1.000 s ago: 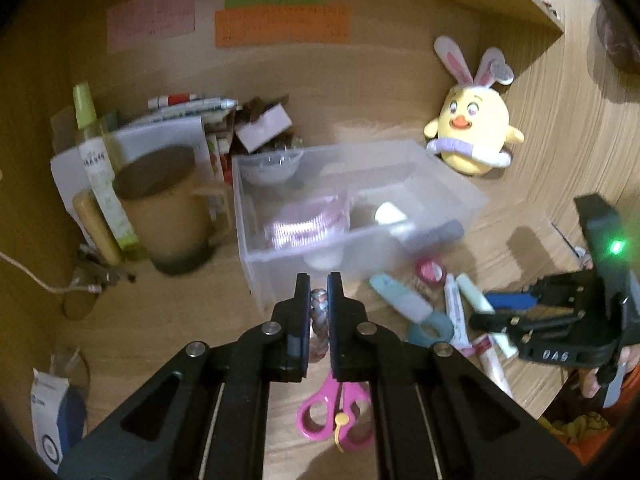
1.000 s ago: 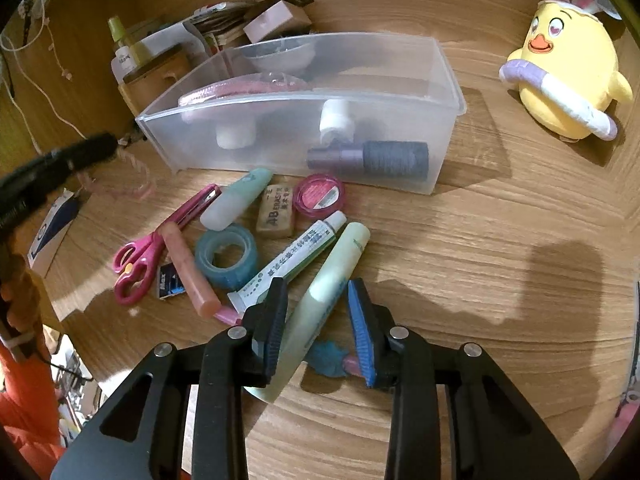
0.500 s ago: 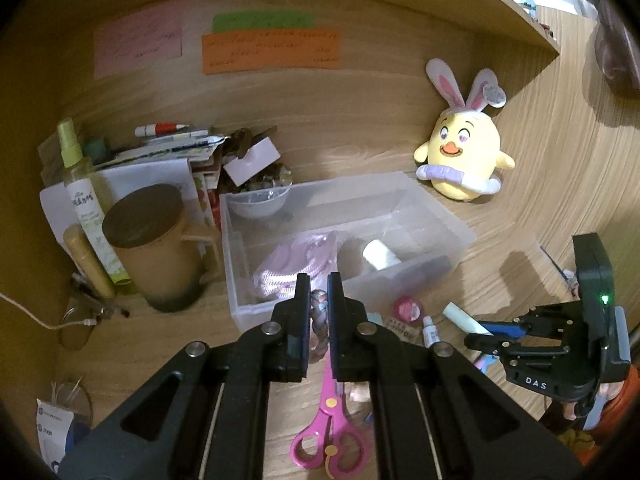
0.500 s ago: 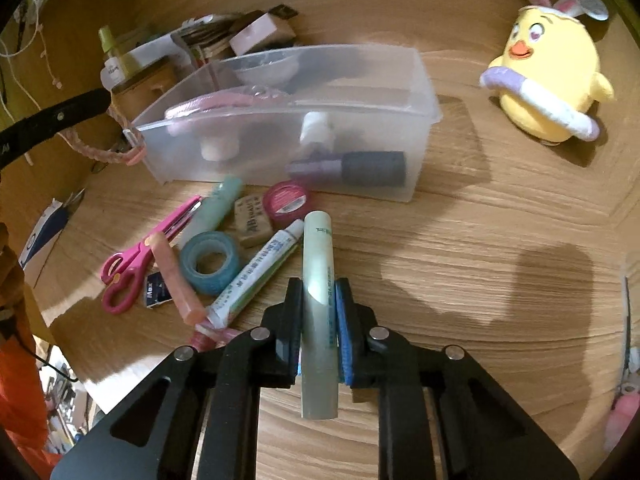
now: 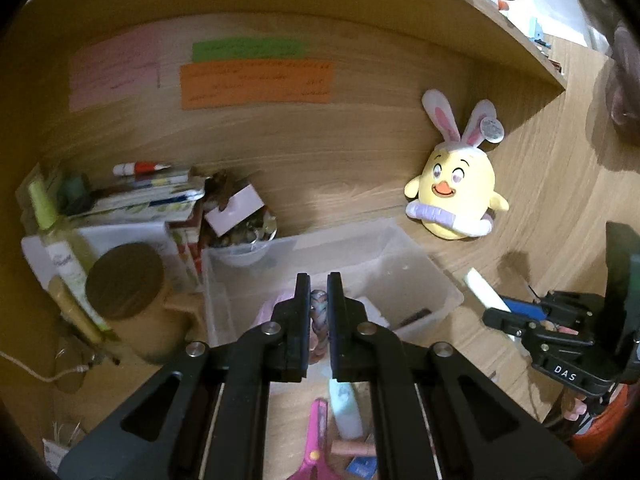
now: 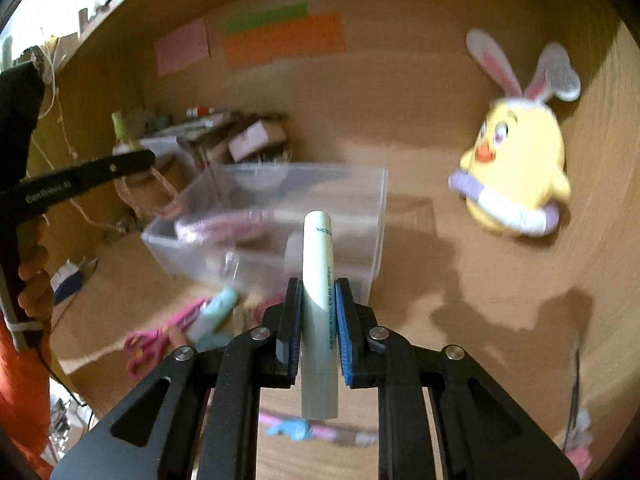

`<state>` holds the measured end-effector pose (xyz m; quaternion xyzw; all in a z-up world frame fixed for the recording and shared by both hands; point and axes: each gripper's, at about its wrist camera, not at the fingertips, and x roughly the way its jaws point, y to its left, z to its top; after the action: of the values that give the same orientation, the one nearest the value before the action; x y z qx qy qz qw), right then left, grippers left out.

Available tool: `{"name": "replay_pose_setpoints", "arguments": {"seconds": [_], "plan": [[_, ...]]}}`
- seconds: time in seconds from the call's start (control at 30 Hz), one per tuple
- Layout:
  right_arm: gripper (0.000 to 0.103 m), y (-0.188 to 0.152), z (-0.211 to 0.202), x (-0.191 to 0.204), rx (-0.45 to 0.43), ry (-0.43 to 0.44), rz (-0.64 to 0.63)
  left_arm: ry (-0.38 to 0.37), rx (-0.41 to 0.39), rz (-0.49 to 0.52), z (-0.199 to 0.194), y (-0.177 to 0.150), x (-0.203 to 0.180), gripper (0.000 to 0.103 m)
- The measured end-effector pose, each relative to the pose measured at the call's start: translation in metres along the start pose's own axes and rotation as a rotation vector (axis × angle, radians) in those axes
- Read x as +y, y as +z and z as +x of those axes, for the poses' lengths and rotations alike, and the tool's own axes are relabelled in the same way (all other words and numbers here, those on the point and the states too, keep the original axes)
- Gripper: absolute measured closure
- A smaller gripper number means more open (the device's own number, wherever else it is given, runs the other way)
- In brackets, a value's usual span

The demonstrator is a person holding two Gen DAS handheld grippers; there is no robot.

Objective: Organize objects
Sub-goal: 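Carry cord and green tube into the clear box and release both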

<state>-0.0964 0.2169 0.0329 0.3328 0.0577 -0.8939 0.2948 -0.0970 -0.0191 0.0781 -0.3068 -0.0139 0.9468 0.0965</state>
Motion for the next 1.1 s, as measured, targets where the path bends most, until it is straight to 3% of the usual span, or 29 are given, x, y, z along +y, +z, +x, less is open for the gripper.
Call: {"name": "replay_pose_setpoints", "arguments": {"seconds": [0.33, 0.67, 0.83, 0.9, 0.97, 1.1], "plan": [[0.089, 0.048, 0.037, -0.003, -0.011, 0.009, -0.069, -0.038, 0.086, -0.004, 0.058, 0.011, -0.012, 0.096], [0.089, 0.048, 0.105, 0.009, 0.128, 0.025, -0.119, -0.055, 0.231, 0.016, 0.108, -0.007, -0.021, 0.096], [0.089, 0.042, 0.118, 0.015, 0.164, 0.028, -0.140, -0.049, 0.236, 0.036, 0.103, -0.013, -0.022, 0.095], [0.089, 0.040, 0.120, 0.018, 0.173, 0.027, -0.146, -0.045, 0.228, 0.043, 0.095, -0.013, -0.022, 0.088], [0.089, 0.040, 0.119, 0.020, 0.174, 0.021, -0.151, -0.044, 0.218, 0.043, 0.090, -0.012, -0.023, 0.070], [0.087, 0.039, 0.110, 0.024, 0.163, 0.012, -0.161, -0.025, 0.174, 0.039, 0.068, -0.012, -0.019, 0.050]]}}
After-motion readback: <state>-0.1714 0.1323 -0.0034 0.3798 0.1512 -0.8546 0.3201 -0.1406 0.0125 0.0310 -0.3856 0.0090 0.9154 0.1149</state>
